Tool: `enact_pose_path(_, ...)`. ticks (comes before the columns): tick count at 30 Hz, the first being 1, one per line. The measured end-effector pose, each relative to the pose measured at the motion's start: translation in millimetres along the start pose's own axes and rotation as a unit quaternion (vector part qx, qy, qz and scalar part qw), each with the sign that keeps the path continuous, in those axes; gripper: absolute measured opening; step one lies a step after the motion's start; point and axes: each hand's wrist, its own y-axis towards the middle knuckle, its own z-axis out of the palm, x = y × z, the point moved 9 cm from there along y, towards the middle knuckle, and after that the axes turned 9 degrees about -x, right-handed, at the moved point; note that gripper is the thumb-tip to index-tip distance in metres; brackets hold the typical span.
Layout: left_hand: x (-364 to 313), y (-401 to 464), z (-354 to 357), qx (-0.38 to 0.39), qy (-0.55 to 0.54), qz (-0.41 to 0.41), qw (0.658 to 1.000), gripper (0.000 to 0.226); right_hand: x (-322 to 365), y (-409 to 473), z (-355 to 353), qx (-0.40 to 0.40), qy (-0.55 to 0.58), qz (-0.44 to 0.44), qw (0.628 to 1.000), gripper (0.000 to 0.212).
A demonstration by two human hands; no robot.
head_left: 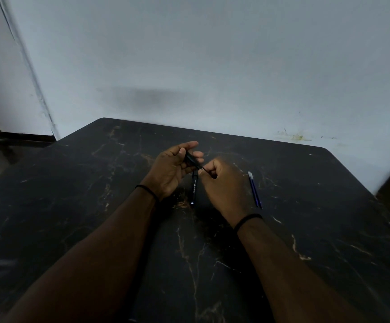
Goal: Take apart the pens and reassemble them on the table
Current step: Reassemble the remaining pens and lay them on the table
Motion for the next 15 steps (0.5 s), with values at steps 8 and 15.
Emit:
enact_pose_path(8,-4.5,4.5,-22.1,-0.153,0.167,0.066,0.972,0.019,-19.3,5.9,-14.4,-0.023,-0.079,0.039,0.996,0.018)
enact_pose_path(15,-18.6,1.2,-34.5,-0.235,0.531,0.170,0.797,0.026,-38.6,5.7,-3.9,0.005,-0.181,0.061,0.981,0.033)
